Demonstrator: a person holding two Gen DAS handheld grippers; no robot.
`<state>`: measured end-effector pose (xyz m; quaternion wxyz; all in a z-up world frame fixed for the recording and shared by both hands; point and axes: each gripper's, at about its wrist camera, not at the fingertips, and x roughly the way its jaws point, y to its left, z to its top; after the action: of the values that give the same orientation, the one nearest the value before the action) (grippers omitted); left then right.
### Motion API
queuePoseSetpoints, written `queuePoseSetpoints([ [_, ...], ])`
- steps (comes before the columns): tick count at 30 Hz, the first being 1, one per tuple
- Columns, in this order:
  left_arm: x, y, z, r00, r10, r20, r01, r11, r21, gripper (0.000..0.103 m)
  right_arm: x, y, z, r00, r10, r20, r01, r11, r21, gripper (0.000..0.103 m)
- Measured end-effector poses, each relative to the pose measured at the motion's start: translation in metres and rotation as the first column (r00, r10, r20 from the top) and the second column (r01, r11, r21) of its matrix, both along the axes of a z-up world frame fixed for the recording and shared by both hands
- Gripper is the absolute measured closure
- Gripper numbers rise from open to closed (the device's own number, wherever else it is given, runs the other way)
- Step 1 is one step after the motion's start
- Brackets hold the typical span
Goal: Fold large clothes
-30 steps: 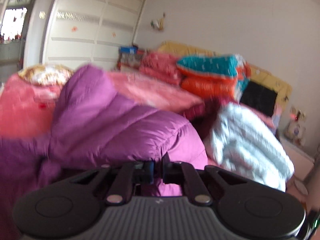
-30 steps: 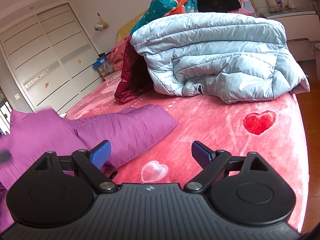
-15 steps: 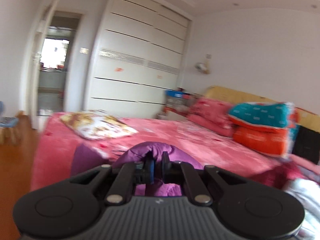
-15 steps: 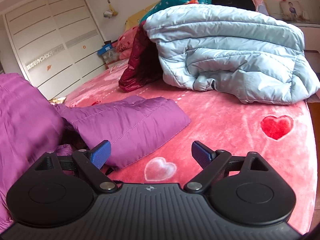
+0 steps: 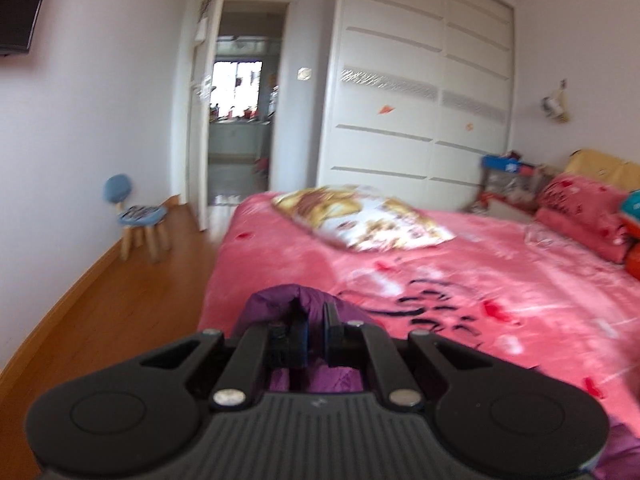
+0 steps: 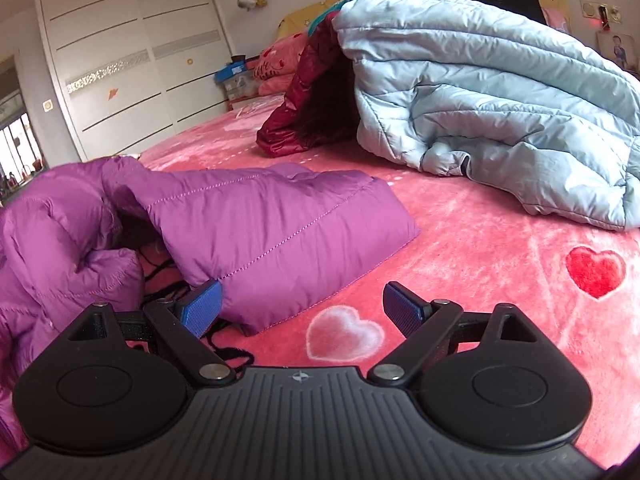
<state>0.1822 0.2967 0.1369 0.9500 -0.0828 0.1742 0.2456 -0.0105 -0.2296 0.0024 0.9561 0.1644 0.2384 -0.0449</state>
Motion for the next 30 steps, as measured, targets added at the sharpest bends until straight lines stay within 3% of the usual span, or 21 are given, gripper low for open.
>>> queuePoseSetpoints([
  [4,0.007,-0.001,-0.027,0.997,0.025,-0.078,-0.022,0.998,0.051,0.098,0.007,0.001,-0.005,1.0,0.007,-0.014,-0.007,1.0,-0.01,0.0],
  [8,0.005,0.003,-0.044,0.992,-0.007,-0.124,0.009,1.0,0.014,0.097,0.012,0.006,-0.01,0.999,0.031,-0.041,-0.032,0.999,-0.038,0.0],
  [11,-0.006,0.001,-0.039,0.988,-0.07,-0.138,0.067,0.997,-0.027,0.08,0.013,0.009,-0.01,0.998,0.042,-0.047,-0.044,0.998,-0.053,0.0],
  [12,-0.009,0.0,-0.038,0.985,-0.094,-0.144,0.089,0.995,-0.041,0.067,0.013,0.009,-0.01,0.998,0.042,-0.047,-0.044,0.998,-0.053,0.0],
  [13,-0.013,-0.002,-0.036,0.982,-0.119,-0.149,0.112,0.992,-0.056,0.06,0.013,0.009,-0.01,0.998,0.044,-0.046,-0.046,0.998,-0.051,0.0],
  [16,-0.028,-0.014,-0.03,0.971,-0.17,-0.166,0.166,0.985,-0.042,0.055,0.013,0.007,-0.01,0.998,0.05,-0.05,-0.051,0.998,-0.034,0.0],
  [24,-0.104,-0.065,-0.002,0.924,-0.334,-0.188,0.344,0.939,0.024,0.046,0.009,0.008,-0.013,0.995,0.075,-0.068,-0.07,0.994,0.081,0.0],
  [30,-0.183,-0.084,0.008,0.886,-0.41,-0.219,0.424,0.905,0.023,0.043,0.002,0.019,-0.013,0.989,0.133,-0.063,-0.124,0.985,0.122,0.0],
])
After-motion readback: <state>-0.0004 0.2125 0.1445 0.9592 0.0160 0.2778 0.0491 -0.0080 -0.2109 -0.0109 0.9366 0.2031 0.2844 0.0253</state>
